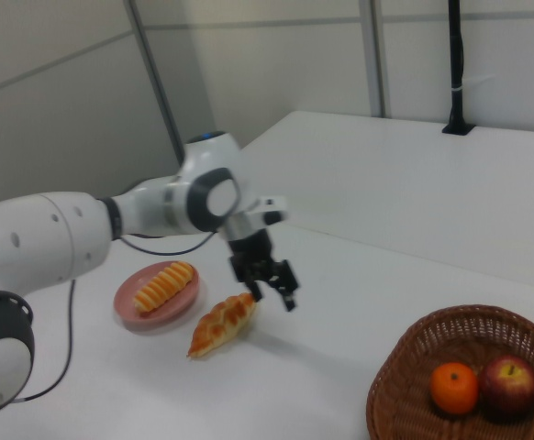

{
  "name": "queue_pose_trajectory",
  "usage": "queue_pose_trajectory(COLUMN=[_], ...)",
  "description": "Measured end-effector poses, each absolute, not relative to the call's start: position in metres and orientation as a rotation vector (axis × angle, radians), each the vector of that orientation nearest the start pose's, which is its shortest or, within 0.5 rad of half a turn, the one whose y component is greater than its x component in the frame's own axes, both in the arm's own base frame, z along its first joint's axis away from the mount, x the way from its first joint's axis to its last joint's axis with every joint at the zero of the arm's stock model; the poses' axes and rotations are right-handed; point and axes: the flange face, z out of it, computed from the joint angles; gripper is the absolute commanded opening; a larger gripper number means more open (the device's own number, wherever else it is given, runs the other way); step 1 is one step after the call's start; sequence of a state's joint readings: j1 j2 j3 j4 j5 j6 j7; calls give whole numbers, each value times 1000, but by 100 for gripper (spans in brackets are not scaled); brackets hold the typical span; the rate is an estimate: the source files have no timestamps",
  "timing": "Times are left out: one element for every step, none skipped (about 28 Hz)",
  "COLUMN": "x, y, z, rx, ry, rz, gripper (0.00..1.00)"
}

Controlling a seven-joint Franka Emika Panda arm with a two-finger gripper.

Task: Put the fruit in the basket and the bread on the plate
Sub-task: 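Move the gripper down to the braided bread roll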

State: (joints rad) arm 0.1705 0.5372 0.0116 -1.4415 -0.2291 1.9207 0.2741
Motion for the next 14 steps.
queue_pose_trajectory(x=[688, 685, 681, 677, 673, 668, 664, 661, 657, 654, 650, 647, 645, 643], y=[121, 132, 144, 155, 166, 179, 187, 195, 202, 208, 216, 221, 225, 228], z=[374, 373, 372, 370, 369, 368, 368, 367, 366, 365, 363, 361, 359, 358], rx=[-3359, -3360, -3359, -3356, -3352, -3345, -3341, -3336, -3333, -3329, -3326, -3326, -3326, -3326], ry=[-12, -40, -69, -96, -123, -159, -180, -201, -220, -237, -260, -273, -284, -294], rz=[34, 53, 71, 90, 108, 131, 145, 159, 174, 187, 206, 217, 230, 243], gripper=[100, 100, 100, 100, 100, 100, 100, 100, 100, 100, 100, 100, 100, 100])
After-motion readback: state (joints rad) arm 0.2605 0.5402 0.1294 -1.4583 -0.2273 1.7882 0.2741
